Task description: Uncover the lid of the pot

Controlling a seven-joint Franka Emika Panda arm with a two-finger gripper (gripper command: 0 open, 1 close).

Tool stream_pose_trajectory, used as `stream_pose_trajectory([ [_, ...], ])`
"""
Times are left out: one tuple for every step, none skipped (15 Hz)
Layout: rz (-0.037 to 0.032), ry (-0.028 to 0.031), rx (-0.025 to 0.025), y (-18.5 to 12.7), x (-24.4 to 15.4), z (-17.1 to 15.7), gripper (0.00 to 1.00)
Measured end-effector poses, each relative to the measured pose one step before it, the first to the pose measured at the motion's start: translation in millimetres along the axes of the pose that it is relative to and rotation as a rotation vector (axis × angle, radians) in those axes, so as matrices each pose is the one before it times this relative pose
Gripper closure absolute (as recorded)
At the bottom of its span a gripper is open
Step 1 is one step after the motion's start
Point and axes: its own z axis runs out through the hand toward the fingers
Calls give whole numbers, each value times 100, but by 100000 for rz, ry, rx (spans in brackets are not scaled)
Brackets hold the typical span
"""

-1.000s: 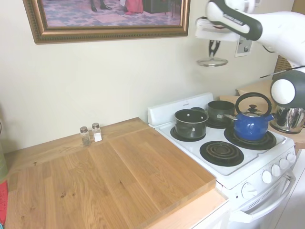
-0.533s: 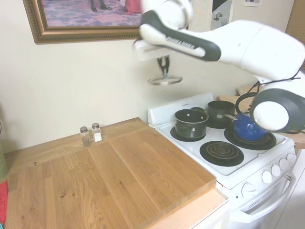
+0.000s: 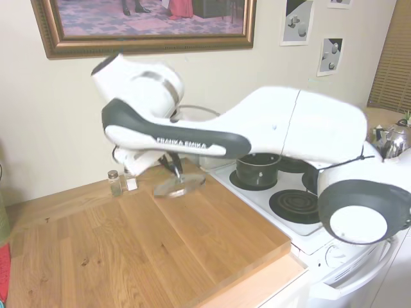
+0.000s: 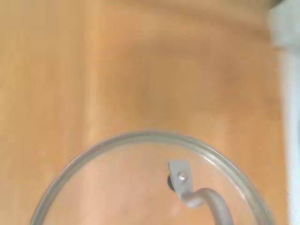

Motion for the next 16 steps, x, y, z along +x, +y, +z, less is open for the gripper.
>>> stream_pose_trajectory([
  [-2874, -4582, 225, -310, -80, 959, 100],
  [-2592, -4118, 197, -128, 362, 924, 100],
  [-2467, -3549, -37, 21, 786, 1033, 100],
  [-2310, -2939, -225, 87, 900, 1044, 100],
  [-2302, -2576, -394, 134, 969, 1077, 100],
  [-1948, -2248, -415, 193, 1001, 1034, 100],
  [-2213, -2086, -237, 286, 1027, 898, 100],
  [-1841, -1698, -180, 279, 858, 738, 100],
  [-1311, -1550, -88, 280, 780, 654, 100],
  [-1148, -1370, -90, 261, 682, 584, 100],
  [-2016, -1254, -441, 268, 506, 463, 100],
  [-3533, -1612, -990, 340, 319, 357, 0],
  [-3772, -1908, -1526, 435, 189, 284, 0],
  [-2731, -1371, -1171, 362, 179, 227, 0],
  [-1907, -564, -412, 245, 190, 110, 0],
  [-1340, -115, -15, 109, 123, 38, 0],
])
